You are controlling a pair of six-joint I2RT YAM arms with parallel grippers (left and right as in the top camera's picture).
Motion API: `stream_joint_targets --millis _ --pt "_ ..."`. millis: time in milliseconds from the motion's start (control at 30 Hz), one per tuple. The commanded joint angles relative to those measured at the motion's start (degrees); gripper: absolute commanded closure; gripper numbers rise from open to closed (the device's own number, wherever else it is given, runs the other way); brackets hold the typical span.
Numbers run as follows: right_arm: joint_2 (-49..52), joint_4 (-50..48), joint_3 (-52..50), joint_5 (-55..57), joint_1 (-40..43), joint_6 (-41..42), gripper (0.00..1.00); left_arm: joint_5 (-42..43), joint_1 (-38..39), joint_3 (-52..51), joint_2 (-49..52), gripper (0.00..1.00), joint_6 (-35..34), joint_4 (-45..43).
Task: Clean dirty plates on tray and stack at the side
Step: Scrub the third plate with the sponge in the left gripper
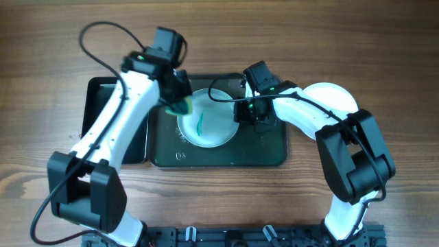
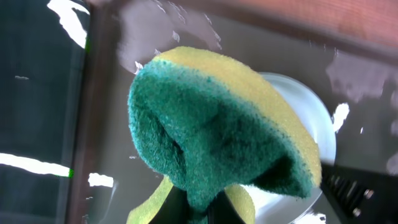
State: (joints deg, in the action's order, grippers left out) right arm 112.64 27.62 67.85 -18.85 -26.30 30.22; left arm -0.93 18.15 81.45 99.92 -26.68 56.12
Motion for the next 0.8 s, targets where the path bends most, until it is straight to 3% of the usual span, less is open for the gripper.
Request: stream_joint_targets --millis 0,167,433,500,667,767 --pt "2.03 -0.17 -0.15 -0.96 0.17 1.92 0.96 1.99 3.06 -4.9 1.7 0.96 0.28 -4.09" --pt "2.03 -0.17 -0.15 -0.94 0.15 1.88 0.96 1.88 5.27 -8.11 6.82 0.96 -0.79 -9.05" --pt "2.03 -0.15 -0.15 -0.94 0.17 1.7 0.96 4.52 5.38 -8.13 15.23 0.96 -0.48 -9.18" --pt "2.03 -0.15 -0.15 -0.94 0.17 1.68 0.96 9.79 5.38 -8.13 15.39 0.96 2.36 -9.2" --pt "2.03 -0.13 -0.15 -0.96 0.15 1.7 0.96 34.97 5.38 -8.07 15.37 0.96 20.22 -10.71" --pt "2.03 -0.17 -0.15 -0.96 0.15 1.75 0.96 36.24 5.35 -8.07 15.37 0.96 22.12 -13.31"
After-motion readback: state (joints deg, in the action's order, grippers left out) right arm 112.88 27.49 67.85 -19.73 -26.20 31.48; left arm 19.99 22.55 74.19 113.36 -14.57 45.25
